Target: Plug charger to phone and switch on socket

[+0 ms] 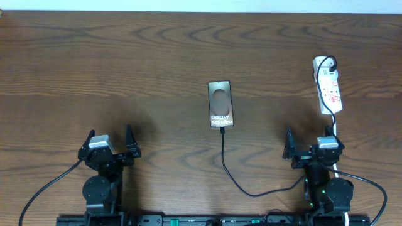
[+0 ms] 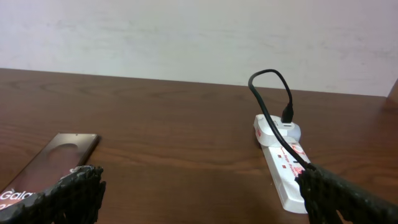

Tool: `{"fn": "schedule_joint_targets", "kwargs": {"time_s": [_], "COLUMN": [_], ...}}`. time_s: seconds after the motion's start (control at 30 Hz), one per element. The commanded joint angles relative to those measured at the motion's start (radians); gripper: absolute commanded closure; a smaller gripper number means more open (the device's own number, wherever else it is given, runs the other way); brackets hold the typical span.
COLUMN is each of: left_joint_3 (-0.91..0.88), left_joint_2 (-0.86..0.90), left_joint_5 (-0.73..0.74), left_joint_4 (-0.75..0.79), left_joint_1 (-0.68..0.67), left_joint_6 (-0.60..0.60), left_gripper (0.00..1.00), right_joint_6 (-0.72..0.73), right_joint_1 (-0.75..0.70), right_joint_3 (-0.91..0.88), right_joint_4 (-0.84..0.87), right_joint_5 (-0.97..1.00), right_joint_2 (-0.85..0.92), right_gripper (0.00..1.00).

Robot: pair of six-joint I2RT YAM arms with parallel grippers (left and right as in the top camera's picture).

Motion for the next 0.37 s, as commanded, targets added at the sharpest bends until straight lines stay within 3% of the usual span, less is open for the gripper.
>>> {"fn": "schedule_joint_targets", "kwargs": {"time_s": [0.0,0.33], "left_joint_3": [-0.016,-0.016], "left_joint_2": [-0.004,-0.004], "left_joint_5": [-0.009,-0.009], "left_joint_4": [-0.043,-0.044], "left_joint_1": [0.004,0.004], "left_joint_6": [0.006,0.006], "left_gripper": [0.03,0.03], "right_joint_6": [0.013,0.013], "right_joint_1": [-0.012,-0.012], "right_joint_3": [-0.002,-0.002], "right_joint_4": [-0.002,-0.002], "right_joint_5": [0.012,0.012], "right_joint_2": [-0.006,-0.006], "right_gripper": [0.01,0.01]}}
